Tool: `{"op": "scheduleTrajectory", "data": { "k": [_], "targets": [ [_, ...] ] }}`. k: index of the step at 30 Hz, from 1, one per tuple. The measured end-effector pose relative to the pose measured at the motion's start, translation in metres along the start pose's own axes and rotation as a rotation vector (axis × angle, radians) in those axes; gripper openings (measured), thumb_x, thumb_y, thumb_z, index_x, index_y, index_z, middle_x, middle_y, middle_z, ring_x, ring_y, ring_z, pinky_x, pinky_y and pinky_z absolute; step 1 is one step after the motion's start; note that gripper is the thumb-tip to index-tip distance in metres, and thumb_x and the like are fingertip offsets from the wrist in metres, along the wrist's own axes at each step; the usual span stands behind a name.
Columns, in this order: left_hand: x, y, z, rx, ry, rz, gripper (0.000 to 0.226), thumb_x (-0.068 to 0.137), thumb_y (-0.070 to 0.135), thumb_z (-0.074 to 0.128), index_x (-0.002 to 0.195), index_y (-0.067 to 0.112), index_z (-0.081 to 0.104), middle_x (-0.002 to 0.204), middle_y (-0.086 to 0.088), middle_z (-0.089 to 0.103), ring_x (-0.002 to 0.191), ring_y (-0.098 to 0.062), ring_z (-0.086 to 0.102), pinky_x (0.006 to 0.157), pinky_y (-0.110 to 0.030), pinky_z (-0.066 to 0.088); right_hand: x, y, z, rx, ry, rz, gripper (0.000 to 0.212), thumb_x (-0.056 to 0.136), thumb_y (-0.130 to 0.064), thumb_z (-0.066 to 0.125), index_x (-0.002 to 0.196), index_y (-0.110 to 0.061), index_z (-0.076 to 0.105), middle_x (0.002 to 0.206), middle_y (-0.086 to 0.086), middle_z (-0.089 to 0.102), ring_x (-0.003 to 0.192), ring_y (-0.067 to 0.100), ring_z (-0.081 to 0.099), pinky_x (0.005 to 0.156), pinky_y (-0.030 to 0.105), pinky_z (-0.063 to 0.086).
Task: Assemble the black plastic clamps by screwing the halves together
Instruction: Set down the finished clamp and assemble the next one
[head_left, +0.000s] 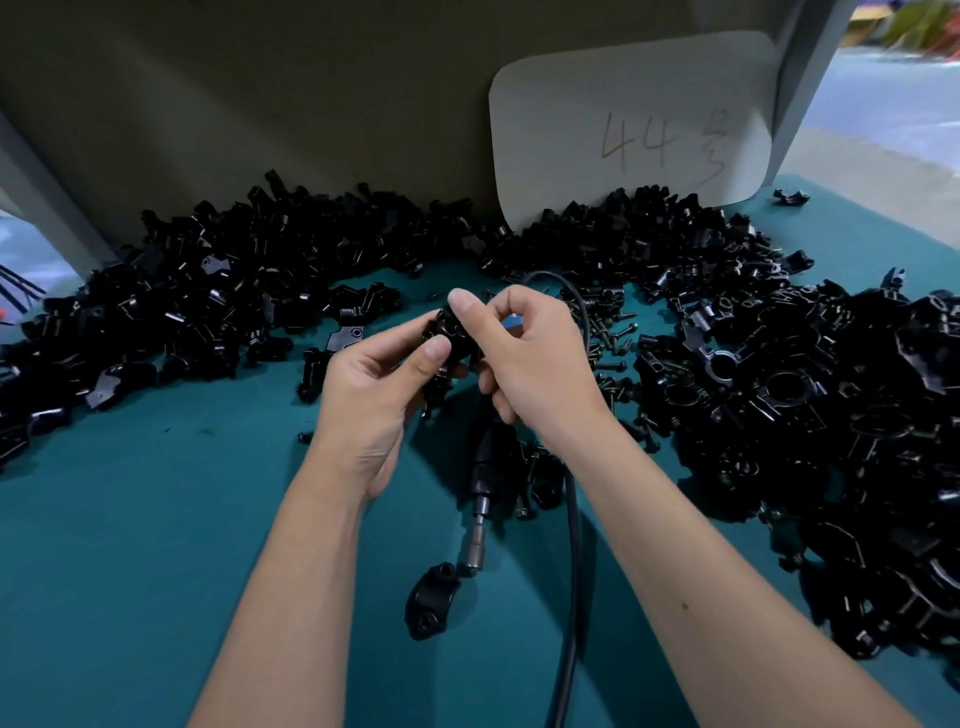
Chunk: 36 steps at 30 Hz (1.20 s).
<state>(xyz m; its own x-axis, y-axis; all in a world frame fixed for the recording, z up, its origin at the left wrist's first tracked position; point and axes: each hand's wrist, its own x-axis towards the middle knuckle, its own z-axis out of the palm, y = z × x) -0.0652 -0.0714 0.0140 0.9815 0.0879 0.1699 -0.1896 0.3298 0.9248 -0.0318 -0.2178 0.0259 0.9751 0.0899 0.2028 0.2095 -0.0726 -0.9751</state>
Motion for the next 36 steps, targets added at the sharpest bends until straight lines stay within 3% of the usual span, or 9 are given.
{"op": "scheduleTrajectory", "data": {
  "k": [4,8,11,14,17,23,28,32,36],
  "targets": [
    [0.001,0.000,0.000,-0.019,-0.017,-0.037,0.026,0.083,0.020,0.076,0.108,0.022,0.083,0.116,-0.012,0.077,0.105,-0.024,0.074,0.083,-0.027,0.059,-0.002,0.003,-0.002,-0.033,-0.008,-0.056,0.050,0.098,-0.050,0.066,0.082,-0.004,0.052,0.047,0.007,0.059,0.027,0.021,0.042,0.034,0.021,0.031],
    [0.000,0.002,-0.002,-0.021,-0.020,-0.031,0.021,0.085,0.018,0.073,0.103,0.019,0.083,0.107,-0.009,0.079,0.093,-0.019,0.075,0.074,-0.025,0.059,0.000,0.004,-0.005,-0.033,-0.095,-0.097,0.039,0.099,-0.043,0.067,0.087,-0.008,0.055,0.054,0.007,0.063,0.032,0.025,0.050,0.036,0.022,0.035],
    [0.001,0.003,-0.005,-0.057,0.051,-0.034,0.016,0.084,0.022,0.072,0.095,0.017,0.083,0.097,-0.006,0.079,0.087,-0.015,0.074,0.076,-0.023,0.059,0.000,0.006,-0.005,-0.016,-0.211,-0.116,0.022,0.098,-0.029,0.072,0.097,-0.012,0.059,0.069,0.004,0.067,0.041,0.027,0.060,0.035,0.026,0.040],
    [0.002,0.004,-0.011,-0.070,0.078,-0.059,0.018,0.083,0.023,0.073,0.096,0.015,0.083,0.102,-0.008,0.079,0.094,-0.017,0.075,0.082,-0.025,0.059,-0.001,0.007,-0.001,-0.059,-0.169,-0.182,0.013,0.095,-0.024,0.076,0.103,-0.017,0.070,0.077,-0.005,0.068,0.047,0.025,0.065,0.040,0.026,0.044],
    [0.002,0.005,-0.015,-0.086,0.070,-0.048,0.019,0.084,0.021,0.073,0.098,0.015,0.084,0.107,-0.008,0.079,0.100,-0.019,0.075,0.084,-0.027,0.060,-0.002,0.009,0.001,-0.063,-0.120,-0.205,0.014,0.094,-0.025,0.077,0.107,-0.020,0.077,0.070,-0.017,0.067,0.047,0.018,0.064,0.045,0.019,0.043],
    [0.002,0.004,-0.016,-0.067,0.096,-0.048,0.020,0.082,0.019,0.073,0.098,0.018,0.084,0.108,-0.007,0.079,0.100,-0.015,0.075,0.081,-0.024,0.059,-0.005,0.007,0.007,0.059,-0.023,-0.214,0.014,0.091,-0.023,0.080,0.104,-0.018,0.078,0.077,-0.012,0.069,0.050,0.016,0.062,0.046,0.019,0.045],
    [0.003,0.003,-0.020,-0.067,0.052,-0.041,0.022,0.076,0.022,0.079,0.098,0.019,0.084,0.106,-0.005,0.079,0.101,-0.016,0.074,0.084,-0.025,0.059,-0.005,0.006,0.008,0.035,-0.077,-0.212,0.019,0.091,-0.021,0.080,0.109,-0.013,0.080,0.087,0.003,0.076,0.061,0.032,0.068,0.057,0.041,0.060],
    [0.001,0.003,-0.018,-0.104,0.029,-0.042,0.024,0.070,0.027,0.083,0.092,0.019,0.083,0.102,-0.005,0.080,0.098,-0.017,0.076,0.084,-0.028,0.060,-0.002,0.006,0.004,0.008,-0.087,-0.188,0.024,0.088,-0.026,0.083,0.107,-0.012,0.080,0.086,0.010,0.075,0.067,0.037,0.071,0.061,0.050,0.062],
    [-0.001,0.001,-0.008,-0.147,0.039,-0.064,0.011,0.075,0.027,0.080,0.084,0.022,0.084,0.094,-0.001,0.080,0.092,-0.012,0.076,0.084,-0.029,0.060,0.004,0.004,-0.008,-0.076,-0.119,-0.223,0.022,0.083,-0.033,0.087,0.096,-0.017,0.079,0.075,0.003,0.073,0.055,0.021,0.067,0.056,0.036,0.058]
  ]
}}
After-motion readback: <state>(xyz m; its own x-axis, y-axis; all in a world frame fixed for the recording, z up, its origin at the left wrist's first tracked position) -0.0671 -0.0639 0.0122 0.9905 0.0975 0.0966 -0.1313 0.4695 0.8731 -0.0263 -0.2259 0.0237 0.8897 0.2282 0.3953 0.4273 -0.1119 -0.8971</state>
